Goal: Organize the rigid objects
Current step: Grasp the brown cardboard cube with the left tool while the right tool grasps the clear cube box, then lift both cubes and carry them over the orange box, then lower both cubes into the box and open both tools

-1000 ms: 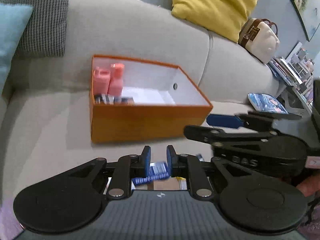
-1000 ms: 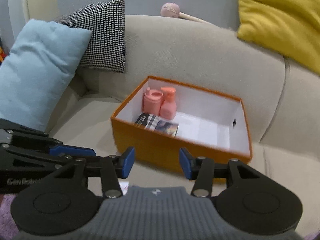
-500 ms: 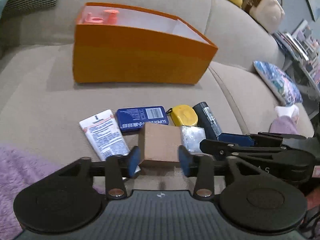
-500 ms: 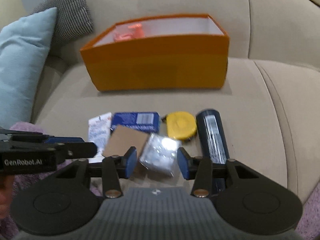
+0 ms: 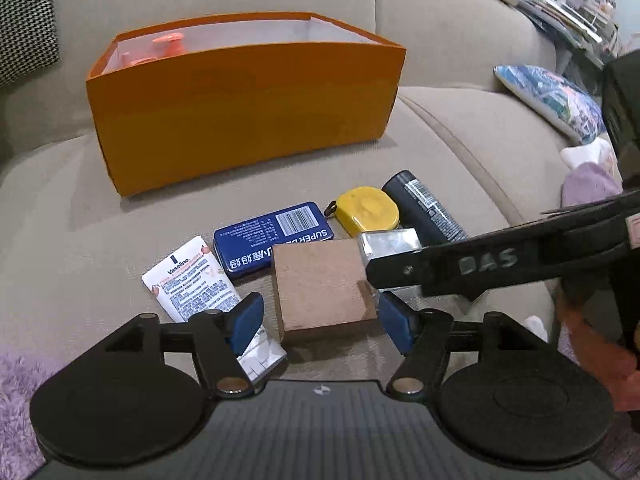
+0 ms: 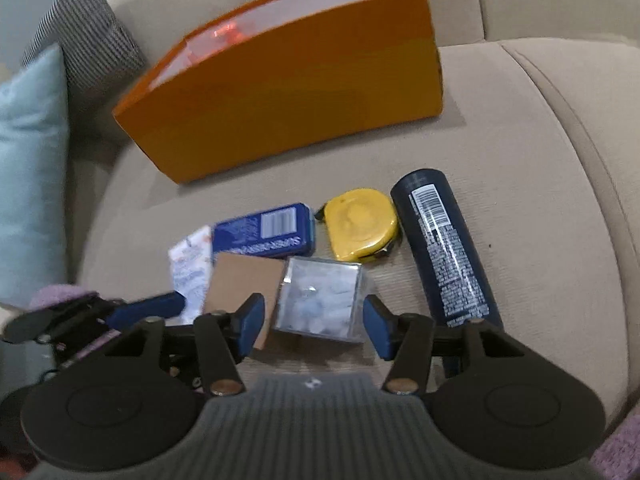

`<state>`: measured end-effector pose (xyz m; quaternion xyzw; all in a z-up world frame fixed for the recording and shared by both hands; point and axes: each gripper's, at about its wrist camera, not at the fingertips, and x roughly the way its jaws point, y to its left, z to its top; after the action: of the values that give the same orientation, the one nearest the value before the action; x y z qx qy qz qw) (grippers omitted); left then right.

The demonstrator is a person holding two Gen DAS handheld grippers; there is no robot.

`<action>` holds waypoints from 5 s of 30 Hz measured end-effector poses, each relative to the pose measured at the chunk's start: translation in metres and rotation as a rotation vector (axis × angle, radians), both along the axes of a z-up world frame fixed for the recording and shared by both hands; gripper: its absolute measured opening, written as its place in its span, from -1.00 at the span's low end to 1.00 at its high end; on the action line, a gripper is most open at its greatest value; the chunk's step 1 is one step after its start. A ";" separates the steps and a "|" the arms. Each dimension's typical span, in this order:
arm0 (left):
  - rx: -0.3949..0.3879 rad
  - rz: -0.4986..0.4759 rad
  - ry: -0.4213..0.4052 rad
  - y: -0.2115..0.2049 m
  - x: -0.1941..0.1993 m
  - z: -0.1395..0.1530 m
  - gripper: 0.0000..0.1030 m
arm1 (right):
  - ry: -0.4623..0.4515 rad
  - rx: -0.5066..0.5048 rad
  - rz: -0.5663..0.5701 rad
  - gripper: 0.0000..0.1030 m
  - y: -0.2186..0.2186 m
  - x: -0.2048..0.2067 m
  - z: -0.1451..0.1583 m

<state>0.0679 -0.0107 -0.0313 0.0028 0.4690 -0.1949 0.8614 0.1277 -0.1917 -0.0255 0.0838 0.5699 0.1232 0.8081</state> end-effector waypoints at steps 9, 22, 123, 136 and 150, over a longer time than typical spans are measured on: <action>0.016 -0.029 0.008 -0.013 0.010 -0.006 0.56 | 0.024 -0.029 -0.002 0.00 -0.006 0.004 -0.003; 0.136 -0.018 0.030 -0.037 0.030 -0.022 0.49 | 0.067 -0.046 -0.036 0.01 -0.022 0.009 0.000; -0.068 0.196 0.086 0.091 0.283 0.025 0.36 | 0.091 -0.040 0.073 0.00 0.071 0.331 -0.025; -0.052 0.168 0.077 0.081 0.279 0.019 0.36 | 0.128 -0.037 0.059 0.04 0.077 0.336 -0.046; -0.032 0.170 0.073 0.074 0.278 0.015 0.36 | 0.171 0.096 0.016 -0.38 0.049 0.341 -0.033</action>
<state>0.3460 0.0633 -0.0168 -0.0577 0.4955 -0.1287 0.8571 0.4683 -0.1426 -0.0580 0.1278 0.6308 0.1492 0.7507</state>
